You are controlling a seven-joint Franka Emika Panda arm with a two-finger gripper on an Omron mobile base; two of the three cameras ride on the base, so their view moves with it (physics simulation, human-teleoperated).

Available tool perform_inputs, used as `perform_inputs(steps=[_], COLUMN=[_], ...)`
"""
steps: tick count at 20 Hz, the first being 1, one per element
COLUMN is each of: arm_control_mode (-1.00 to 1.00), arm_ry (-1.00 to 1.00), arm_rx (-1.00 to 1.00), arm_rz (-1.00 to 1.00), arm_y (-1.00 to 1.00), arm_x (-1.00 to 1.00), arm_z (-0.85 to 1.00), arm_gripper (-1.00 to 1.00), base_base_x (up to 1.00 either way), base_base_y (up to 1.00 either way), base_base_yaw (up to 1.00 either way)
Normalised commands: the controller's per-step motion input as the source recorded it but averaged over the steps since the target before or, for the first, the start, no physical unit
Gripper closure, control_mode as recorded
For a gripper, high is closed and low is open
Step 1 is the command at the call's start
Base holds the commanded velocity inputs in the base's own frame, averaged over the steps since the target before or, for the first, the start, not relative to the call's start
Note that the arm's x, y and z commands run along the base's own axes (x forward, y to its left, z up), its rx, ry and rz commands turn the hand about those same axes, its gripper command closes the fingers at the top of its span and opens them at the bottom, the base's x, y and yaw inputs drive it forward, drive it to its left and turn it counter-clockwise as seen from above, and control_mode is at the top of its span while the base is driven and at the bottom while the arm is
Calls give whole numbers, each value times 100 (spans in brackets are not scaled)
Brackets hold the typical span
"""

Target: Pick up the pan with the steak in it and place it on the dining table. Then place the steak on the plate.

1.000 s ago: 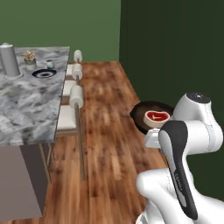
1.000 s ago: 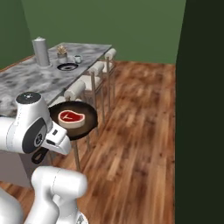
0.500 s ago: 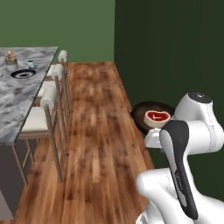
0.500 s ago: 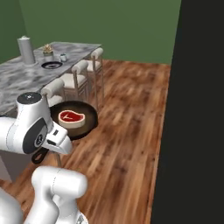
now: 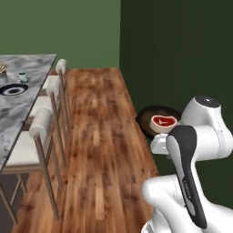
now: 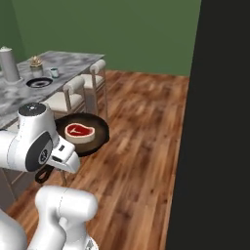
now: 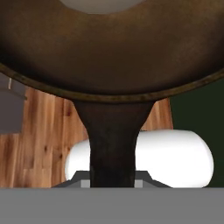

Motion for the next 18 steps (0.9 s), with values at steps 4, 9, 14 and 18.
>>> perform_inputs(steps=[4,9,14,18], arm_control_mode=[100,100,100,100], arm_ry=[0,0,0,0], arm_rx=[0,0,0,0], arm_rz=[0,0,0,0], arm_y=[0,0,0,0], arm_x=[0,0,0,0], arm_z=[0,0,0,0], arm_gripper=[100,100,100,100], base_base_x=[100,100,100,100], base_base_y=[-27,-31,-30,-27], base_base_yaw=[0,0,0,0])
